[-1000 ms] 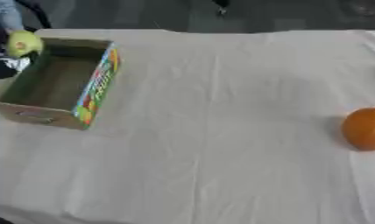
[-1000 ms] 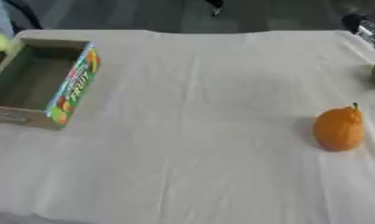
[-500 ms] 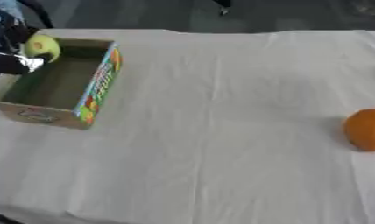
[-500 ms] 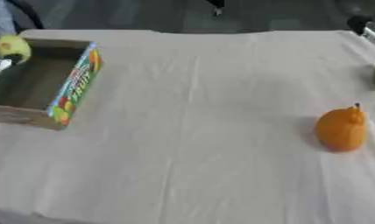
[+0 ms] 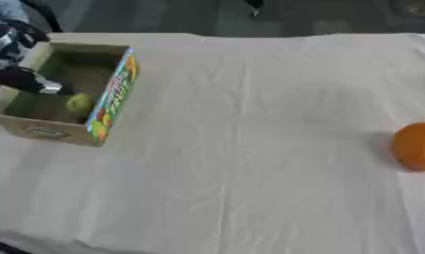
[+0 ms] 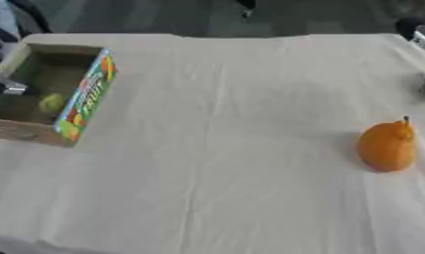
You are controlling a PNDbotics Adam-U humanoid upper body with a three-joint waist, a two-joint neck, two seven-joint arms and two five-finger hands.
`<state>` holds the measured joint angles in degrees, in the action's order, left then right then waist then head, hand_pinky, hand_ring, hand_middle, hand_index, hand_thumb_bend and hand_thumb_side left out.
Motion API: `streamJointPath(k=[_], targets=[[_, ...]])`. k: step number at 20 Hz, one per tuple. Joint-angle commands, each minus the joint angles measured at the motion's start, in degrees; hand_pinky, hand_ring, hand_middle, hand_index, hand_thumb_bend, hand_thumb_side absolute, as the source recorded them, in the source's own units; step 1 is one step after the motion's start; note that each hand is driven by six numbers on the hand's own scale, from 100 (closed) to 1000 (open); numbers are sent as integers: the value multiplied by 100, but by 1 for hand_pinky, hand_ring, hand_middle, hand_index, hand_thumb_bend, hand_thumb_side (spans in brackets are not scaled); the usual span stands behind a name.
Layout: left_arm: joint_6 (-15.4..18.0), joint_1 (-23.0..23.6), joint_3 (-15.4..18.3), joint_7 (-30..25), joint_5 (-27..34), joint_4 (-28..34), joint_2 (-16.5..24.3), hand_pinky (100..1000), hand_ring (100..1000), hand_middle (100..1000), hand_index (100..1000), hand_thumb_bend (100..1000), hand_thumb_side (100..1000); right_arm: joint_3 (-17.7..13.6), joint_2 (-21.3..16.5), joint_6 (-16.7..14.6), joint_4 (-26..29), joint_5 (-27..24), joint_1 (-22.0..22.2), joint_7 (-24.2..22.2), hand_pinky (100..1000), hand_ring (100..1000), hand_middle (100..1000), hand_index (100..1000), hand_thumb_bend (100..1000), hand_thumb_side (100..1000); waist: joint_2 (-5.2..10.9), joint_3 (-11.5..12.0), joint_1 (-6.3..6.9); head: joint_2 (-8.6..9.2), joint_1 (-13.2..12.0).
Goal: Pick up the objects with one hand, pass them to the other hand, and then place them into the box on the other side of the table.
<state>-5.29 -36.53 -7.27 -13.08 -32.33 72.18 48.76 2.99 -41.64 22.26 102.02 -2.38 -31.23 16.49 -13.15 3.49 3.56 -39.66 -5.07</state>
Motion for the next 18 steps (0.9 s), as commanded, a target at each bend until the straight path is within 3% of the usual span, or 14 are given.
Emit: streamJointPath(k=[1,5,10,14,18], targets=[[-74,-84,135,8,-61,84,155,716,760,751,818,897,470,-28,-130,-23,44,-12,-116,0,755,729,726,852,674,272,104,-4,-1,-26,106],[-283,10,383,453,437,479,173,671,728,692,770,800,494,-32,-130,-31,28,8,-149,7,755,728,725,851,673,271,109,12,-17,-28,404],[-600,276,529,1224,1703,1392,162,668,721,669,753,779,475,-29,-161,8,8,23,-167,2,755,729,726,850,673,271,116,31,-43,-14,658],[-734,464,454,1256,2408,2047,182,670,713,656,766,664,563,-27,-231,50,-13,52,-191,-36,757,732,728,850,673,271,138,35,-75,-18,779],[-797,548,452,1199,2832,2397,123,665,705,647,763,681,547,23,-459,122,-3,125,-177,-155,764,739,731,850,672,274,168,38,-133,5,1071]])
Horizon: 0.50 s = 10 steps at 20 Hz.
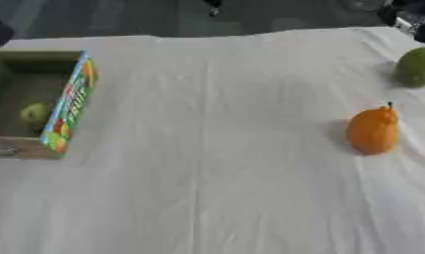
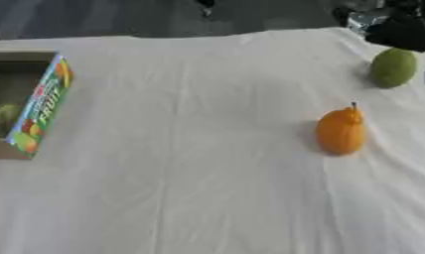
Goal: Pick up the objects with one hand, pass them to the other hand, and then place them into the box on the other side of the table.
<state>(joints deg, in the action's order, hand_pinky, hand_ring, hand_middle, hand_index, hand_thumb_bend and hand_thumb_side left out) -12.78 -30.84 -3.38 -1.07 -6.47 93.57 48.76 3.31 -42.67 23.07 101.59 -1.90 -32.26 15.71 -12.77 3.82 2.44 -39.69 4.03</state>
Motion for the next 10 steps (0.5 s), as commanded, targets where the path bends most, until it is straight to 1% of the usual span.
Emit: streamJointPath(k=[1,5,8,10], targets=[[-53,6,67,16,329,313,113,663,703,646,761,684,543,26,-463,79,47,106,-64,-154,765,741,732,851,673,274,136,2,-40,10,230],[-51,91,39,157,549,366,106,651,694,637,755,700,518,174,-881,256,39,160,-56,-639,776,752,746,855,676,268,163,-15,-107,6,439],[-57,119,20,225,620,359,85,646,683,623,754,705,503,283,-1165,358,-24,144,-77,-1188,787,769,770,860,680,263,177,-9,-136,-15,621],[-56,122,12,257,667,359,82,643,677,617,752,704,497,334,-1314,372,-69,170,-110,-1563,791,773,777,861,677,260,184,-5,-149,-19,727]])
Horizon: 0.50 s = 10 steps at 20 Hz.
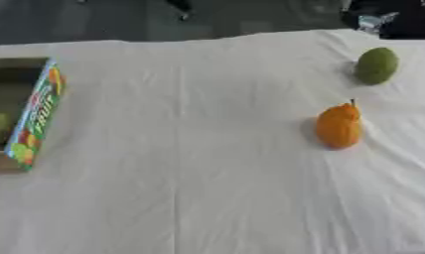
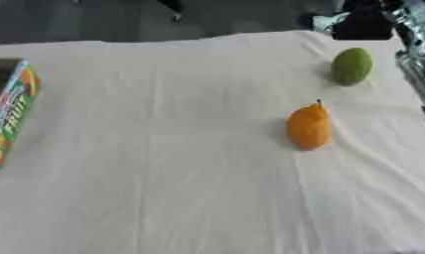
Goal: Pick up the objects with one hand, pass them to the other hand, and then place them into the box on the other side of the table.
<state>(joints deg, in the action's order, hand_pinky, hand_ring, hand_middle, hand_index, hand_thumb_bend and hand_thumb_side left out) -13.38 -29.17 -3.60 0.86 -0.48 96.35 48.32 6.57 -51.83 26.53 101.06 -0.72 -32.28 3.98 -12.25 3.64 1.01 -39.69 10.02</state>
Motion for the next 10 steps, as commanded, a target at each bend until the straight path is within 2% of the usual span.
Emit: streamJointPath(k=[1,6,10], targets=[[2,-49,33,80,86,78,126,642,677,616,752,703,496,36,-469,29,-48,56,-128,-582,793,775,777,861,677,260,134,14,-12,-15,169],[-15,-60,15,110,119,43,124,639,674,613,751,702,494,121,-685,-36,-116,309,-105,-1300,802,782,780,859,672,258,129,17,-25,14,256],[-21,-71,10,89,107,18,123,640,674,612,751,702,494,143,-755,-103,-125,378,71,-1589,803,782,779,854,670,258,123,15,-25,35,241]])
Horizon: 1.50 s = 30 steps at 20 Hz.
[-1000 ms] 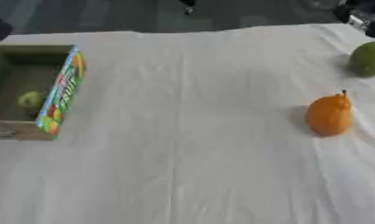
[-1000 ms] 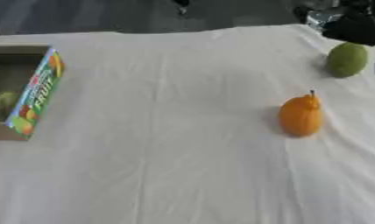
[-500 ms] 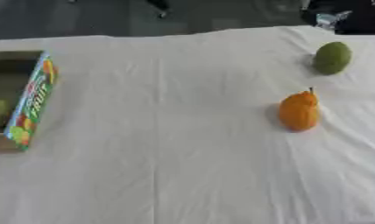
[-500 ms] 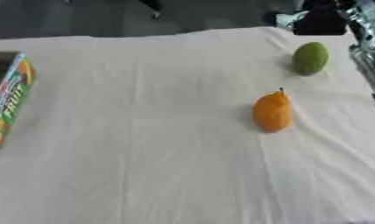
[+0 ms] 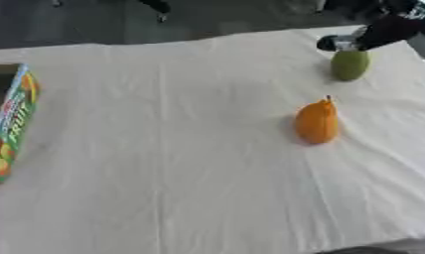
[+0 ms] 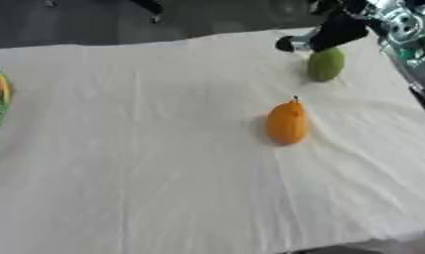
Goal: Pick up the objects with one hand, pass them to the other hand, and then place them into the box on the other side of the table.
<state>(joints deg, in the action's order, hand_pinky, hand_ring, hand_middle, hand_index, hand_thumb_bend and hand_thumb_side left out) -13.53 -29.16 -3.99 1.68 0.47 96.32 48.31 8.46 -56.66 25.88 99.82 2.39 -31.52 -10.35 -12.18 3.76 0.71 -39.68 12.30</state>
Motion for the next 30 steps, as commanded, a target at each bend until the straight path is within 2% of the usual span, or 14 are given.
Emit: streamJointPath(k=[1,13,24,25,26,30], targets=[[-7,-74,48,4,6,12,125,639,674,612,751,702,495,-36,-288,-50,3,69,44,-204,804,783,780,854,669,258,114,2,6,39,8],[-3,-66,60,-2,-22,-55,111,638,672,609,751,701,496,123,-360,-121,-166,329,430,-820,807,790,782,854,659,249,98,-7,16,26,5],[-12,-53,65,-31,-53,-137,97,637,665,601,751,701,498,197,-279,-263,-432,-125,457,-1149,793,789,786,879,664,272,86,-12,22,19,-14],[-14,-51,68,-33,-54,-144,95,636,663,600,752,697,491,212,-275,-284,-464,-183,461,-1186,792,790,787,881,667,253,84,-10,22,19,-14],[-16,-48,70,-34,-54,-151,95,636,663,600,752,701,498,224,-273,-302,-493,-219,463,-1215,792,790,787,881,667,273,83,-10,22,19,-15],[-25,-42,64,-66,-55,-172,83,635,661,599,752,699,500,332,-220,-333,-611,-114,453,-1308,797,793,785,857,659,266,77,-6,23,8,-12]])
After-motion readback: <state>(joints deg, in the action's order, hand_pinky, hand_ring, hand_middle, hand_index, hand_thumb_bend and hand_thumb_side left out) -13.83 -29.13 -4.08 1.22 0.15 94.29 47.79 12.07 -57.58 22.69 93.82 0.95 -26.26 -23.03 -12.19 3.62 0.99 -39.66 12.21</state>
